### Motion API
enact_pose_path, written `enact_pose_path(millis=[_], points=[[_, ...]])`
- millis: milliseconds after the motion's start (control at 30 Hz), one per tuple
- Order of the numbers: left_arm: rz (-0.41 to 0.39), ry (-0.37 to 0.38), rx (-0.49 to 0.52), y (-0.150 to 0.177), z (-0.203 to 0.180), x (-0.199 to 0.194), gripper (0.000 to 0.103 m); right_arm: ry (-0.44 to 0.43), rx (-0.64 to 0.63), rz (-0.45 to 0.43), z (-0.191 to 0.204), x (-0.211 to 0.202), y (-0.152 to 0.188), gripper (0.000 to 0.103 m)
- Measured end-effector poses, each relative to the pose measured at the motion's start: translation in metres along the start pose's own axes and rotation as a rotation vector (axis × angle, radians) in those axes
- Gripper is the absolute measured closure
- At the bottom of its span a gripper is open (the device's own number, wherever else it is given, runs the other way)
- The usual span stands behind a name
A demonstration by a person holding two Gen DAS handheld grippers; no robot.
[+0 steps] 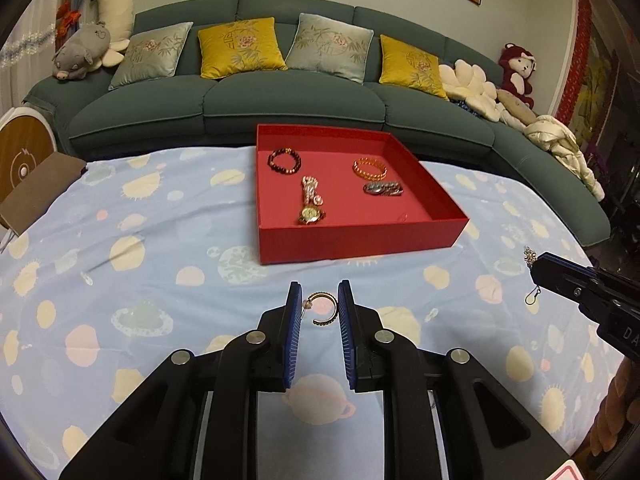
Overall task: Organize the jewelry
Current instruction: 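Grasp the gold hoop earring with the left gripper while the right gripper holds the chain, then carry the hoop earring and chain into the red box and open both grippers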
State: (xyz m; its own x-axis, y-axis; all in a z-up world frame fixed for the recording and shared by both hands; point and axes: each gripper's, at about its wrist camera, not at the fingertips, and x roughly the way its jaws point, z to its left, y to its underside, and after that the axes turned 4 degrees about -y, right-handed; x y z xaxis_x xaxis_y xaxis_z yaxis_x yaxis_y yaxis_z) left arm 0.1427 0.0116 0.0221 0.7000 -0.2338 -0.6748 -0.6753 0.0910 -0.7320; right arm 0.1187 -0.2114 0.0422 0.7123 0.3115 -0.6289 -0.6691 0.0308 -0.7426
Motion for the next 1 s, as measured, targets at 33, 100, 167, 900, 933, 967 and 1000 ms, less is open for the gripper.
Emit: enact_pose_path(millis=[33,100,167,900,933,967,1000], points=[[-0.01,0.008,-0.004,-0.003,0.0,-0.004,0.087,-0.001,0.001,-0.015,0.0,-0.004,-0.005,0.092],[-0.028,0.019,-0.013,-0.011,-0.001,-0.012,0.087,0.001,0.002,-0.036,0.0,-0.009,-0.013,0.092],[-0.054,0.026,-0.014,-0.02,-0.002,-0.02,0.087,0.003,0.003,-0.057,0.0,-0.013,-0.021,0.092],[-0.019,0.021,0.069,-0.148,-0.03,0.105,0.087,-0.039,0.024,0.007,-0.027,0.116,-0.143,0.092],[-0.008,0.012,0.076,-0.151,-0.031,0.116,0.087,-0.039,0.03,0.017,-0.03,0.124,-0.144,0.092],[0.0,0.008,0.08,-0.152,-0.032,0.125,0.087,-0.042,0.038,0.03,-0.033,0.136,-0.146,0.092],[0.008,0.001,0.084,-0.154,-0.033,0.134,0.087,-0.04,0.044,0.039,-0.036,0.145,-0.146,0.092]])
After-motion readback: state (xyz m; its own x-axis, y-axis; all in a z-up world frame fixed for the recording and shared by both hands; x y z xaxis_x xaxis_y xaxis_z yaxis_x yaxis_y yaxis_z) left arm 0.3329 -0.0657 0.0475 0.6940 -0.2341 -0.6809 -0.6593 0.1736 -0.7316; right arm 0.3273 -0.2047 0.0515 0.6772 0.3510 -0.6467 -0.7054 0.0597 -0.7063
